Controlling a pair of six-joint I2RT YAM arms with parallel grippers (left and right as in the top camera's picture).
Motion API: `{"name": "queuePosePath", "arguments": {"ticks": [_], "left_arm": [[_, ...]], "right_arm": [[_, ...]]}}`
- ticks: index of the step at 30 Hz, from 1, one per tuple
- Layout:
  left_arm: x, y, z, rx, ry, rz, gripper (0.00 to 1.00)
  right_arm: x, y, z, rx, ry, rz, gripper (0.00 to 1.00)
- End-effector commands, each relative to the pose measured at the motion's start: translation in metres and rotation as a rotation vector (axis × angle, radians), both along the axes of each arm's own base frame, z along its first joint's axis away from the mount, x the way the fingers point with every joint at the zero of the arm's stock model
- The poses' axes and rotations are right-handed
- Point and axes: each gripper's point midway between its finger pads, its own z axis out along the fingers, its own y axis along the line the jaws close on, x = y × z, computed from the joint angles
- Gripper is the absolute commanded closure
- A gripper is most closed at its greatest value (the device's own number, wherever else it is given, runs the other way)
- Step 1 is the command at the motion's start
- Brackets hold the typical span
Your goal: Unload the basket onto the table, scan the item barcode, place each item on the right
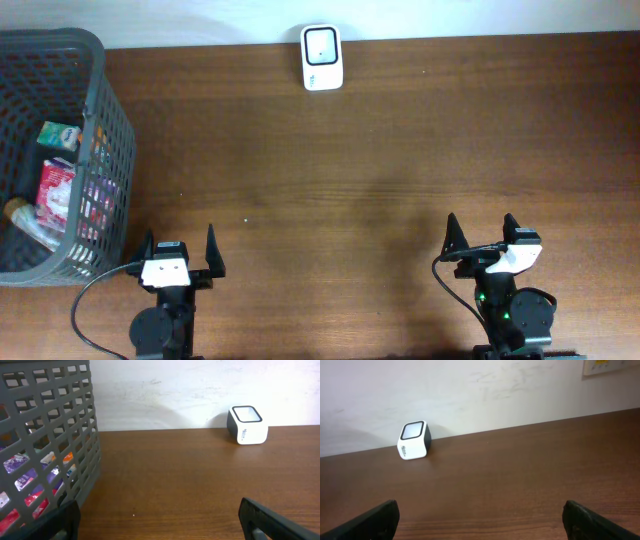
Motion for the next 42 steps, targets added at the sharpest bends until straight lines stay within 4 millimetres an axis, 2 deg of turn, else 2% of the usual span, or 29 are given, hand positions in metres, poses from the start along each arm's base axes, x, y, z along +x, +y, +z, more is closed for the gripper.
{"name": "queuePosePath", "arguments": {"ticks": [1, 22, 24, 25, 26, 28, 29, 31, 32, 33, 35, 36, 37, 38, 39, 42], "left_arm": [[0.000, -0.003, -0.002, 0.014, 0.007, -0.016, 0.01], [0.000, -0.003, -0.002, 0.011, 0.007, -0.018, 0.01], [-0.001, -0.032, 0.002, -0.107, -0.009, -0.179, 0.01], [-0.007, -0.060, 0.006, -0.177, -0.006, -0.336, 0.01], [-0.013, -0.078, 0.009, -0.191, -0.008, -0.449, 0.01], [-0.021, -0.095, 0.013, -0.191, -0.014, -0.560, 0.01], [-0.025, -0.102, 0.023, -0.179, -0.052, -0.611, 0.01], [-0.038, -0.112, 0.068, -0.148, -0.237, -0.702, 0.01], [-0.050, -0.109, 0.108, -0.128, -0.411, -0.704, 0.01], [-0.059, -0.102, 0.137, -0.131, -0.533, -0.668, 0.01], [-0.072, -0.083, 0.180, -0.149, -0.685, -0.564, 0.01], [-0.077, -0.076, 0.196, -0.156, -0.724, -0.523, 0.01], [-0.085, -0.063, 0.224, -0.172, -0.779, -0.453, 0.01], [-0.087, -0.059, 0.233, -0.177, -0.791, -0.425, 0.01], [-0.093, -0.053, 0.260, -0.122, -0.823, -0.367, 0.01], [-0.093, -0.052, 0.298, -0.012, -0.809, -0.324, 0.01]], "right_arm": [[0.000, -0.003, -0.004, 0.003, 0.010, -0.016, 0.01], [0.000, -0.003, -0.004, 0.003, 0.010, -0.016, 0.01], [0.000, -0.003, -0.004, 0.003, 0.010, -0.016, 0.01], [0.000, -0.003, -0.004, 0.003, 0.010, -0.016, 0.01], [0.000, -0.003, -0.004, 0.003, 0.010, -0.016, 0.01], [0.000, -0.003, -0.004, 0.003, 0.010, -0.016, 0.01], [0.000, -0.003, -0.004, 0.003, 0.010, -0.016, 0.01], [0.000, -0.003, -0.004, 0.003, 0.010, -0.016, 0.01], [0.000, -0.003, -0.004, 0.003, 0.010, -0.016, 0.01], [0.000, -0.003, -0.004, 0.003, 0.010, -0.016, 0.01], [0.000, -0.003, -0.004, 0.003, 0.010, -0.016, 0.02], [0.000, -0.003, -0.004, 0.003, 0.010, -0.016, 0.01], [0.000, -0.003, -0.004, 0.003, 0.010, -0.016, 0.01], [0.000, -0.003, -0.004, 0.003, 0.010, -0.016, 0.01], [0.000, -0.003, -0.004, 0.003, 0.010, -0.016, 0.01], [0.000, -0.003, -0.004, 0.003, 0.010, -0.016, 0.01]]}}
